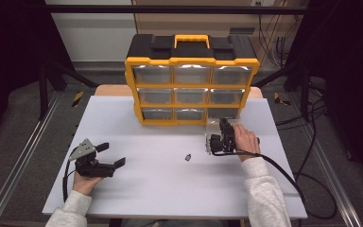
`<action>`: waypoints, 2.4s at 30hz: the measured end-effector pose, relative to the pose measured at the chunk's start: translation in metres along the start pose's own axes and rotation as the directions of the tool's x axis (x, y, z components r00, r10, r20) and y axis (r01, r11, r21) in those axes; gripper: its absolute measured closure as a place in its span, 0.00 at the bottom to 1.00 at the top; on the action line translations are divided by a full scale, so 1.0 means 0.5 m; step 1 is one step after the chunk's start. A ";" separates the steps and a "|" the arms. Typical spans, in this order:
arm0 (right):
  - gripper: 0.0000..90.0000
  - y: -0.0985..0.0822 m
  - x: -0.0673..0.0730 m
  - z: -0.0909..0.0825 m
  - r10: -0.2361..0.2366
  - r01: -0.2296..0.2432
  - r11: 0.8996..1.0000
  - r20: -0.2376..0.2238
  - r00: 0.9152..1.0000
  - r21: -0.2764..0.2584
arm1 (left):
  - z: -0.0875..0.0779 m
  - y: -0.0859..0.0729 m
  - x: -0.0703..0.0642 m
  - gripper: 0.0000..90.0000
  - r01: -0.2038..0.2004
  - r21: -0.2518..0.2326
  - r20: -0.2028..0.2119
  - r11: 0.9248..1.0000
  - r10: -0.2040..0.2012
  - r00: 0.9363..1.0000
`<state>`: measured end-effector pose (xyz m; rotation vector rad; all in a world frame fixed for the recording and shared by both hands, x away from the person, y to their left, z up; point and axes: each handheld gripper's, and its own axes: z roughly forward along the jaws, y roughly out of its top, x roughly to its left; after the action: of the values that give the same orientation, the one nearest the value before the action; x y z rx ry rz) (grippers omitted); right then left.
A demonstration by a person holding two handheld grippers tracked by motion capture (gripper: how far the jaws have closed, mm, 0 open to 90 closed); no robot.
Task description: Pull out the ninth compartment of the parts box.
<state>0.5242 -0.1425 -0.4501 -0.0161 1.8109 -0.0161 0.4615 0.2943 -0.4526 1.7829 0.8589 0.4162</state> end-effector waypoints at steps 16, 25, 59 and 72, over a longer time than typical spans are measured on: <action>0.85 -0.001 0.000 -0.012 -0.011 0.011 1.000 -0.010 1.000 -0.004 | -0.001 0.001 -0.001 0.01 0.001 -0.003 -0.002 1.000 -0.001 1.000; 0.85 -0.001 -0.001 -0.019 -0.015 0.015 1.000 -0.018 1.000 -0.004 | 0.000 0.000 -0.001 0.01 -0.001 -0.002 -0.003 1.000 0.001 1.000; 0.85 -0.004 -0.002 -0.046 -0.010 0.009 1.000 -0.034 0.999 -0.016 | -0.001 0.000 -0.001 0.01 -0.001 -0.001 -0.004 1.000 0.001 1.000; 0.85 -0.004 0.000 -0.057 -0.011 0.011 1.000 -0.039 0.999 -0.020 | 0.000 0.000 -0.002 0.01 -0.001 0.000 -0.004 1.000 0.001 1.000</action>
<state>0.4965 -0.1446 -0.4435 -0.0401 1.8496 -0.0062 0.4609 0.2937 -0.4523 1.7827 0.8607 0.4206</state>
